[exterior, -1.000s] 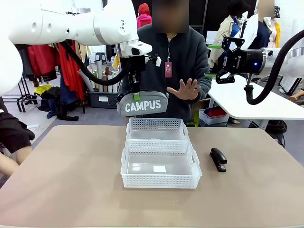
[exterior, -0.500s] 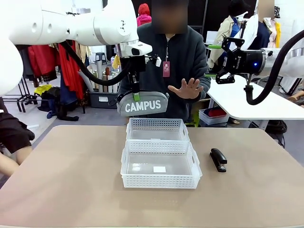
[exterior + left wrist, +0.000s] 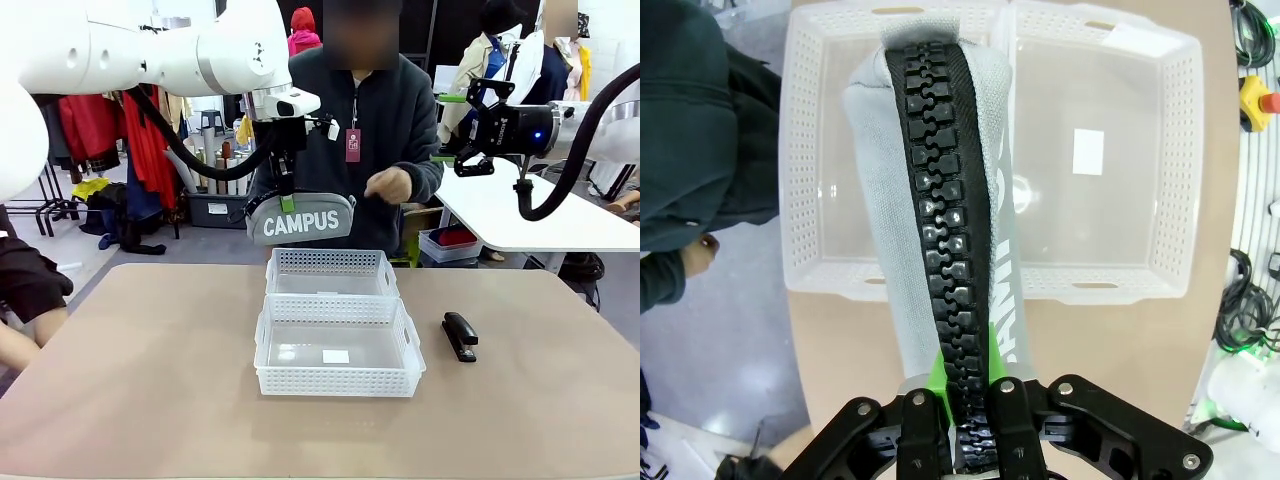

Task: Distribute items into two baskets.
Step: Place the picked Pencil pouch into the Organizing basket as instructed by the person.

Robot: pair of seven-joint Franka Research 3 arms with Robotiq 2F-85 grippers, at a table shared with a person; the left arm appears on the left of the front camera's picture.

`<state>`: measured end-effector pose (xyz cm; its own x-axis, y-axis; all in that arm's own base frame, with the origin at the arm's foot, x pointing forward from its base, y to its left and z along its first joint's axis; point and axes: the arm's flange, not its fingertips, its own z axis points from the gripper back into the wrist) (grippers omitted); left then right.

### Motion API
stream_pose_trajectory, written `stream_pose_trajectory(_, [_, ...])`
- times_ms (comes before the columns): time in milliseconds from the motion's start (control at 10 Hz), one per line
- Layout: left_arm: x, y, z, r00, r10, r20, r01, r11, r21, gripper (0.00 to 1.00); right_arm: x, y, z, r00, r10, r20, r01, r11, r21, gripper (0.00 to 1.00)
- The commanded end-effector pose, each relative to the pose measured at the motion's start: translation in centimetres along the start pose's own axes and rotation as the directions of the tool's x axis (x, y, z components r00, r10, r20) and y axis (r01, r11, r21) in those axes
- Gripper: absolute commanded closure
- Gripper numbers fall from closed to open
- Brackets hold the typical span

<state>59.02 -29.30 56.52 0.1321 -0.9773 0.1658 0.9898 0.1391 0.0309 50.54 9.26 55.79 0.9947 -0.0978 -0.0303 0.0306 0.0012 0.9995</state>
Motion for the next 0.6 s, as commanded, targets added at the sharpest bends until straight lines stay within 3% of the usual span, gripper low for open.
stream_pose_trajectory(0, [0.05, -0.09, 0.35, 1.0, -0.006, 0.002, 0.006, 1.0, 0.005, 1.0, -0.06, 0.14, 0.09, 1.0, 0.005, -0.001, -0.005, 1.0, -0.003, 0.0])
stream_pose_trajectory(500, [0.05, -0.09, 0.35, 1.0, -0.006, 0.002, 0.006, 1.0, 0.005, 1.0, -0.06, 0.14, 0.09, 1.0, 0.005, -0.001, -0.005, 1.0, -0.003, 0.0])
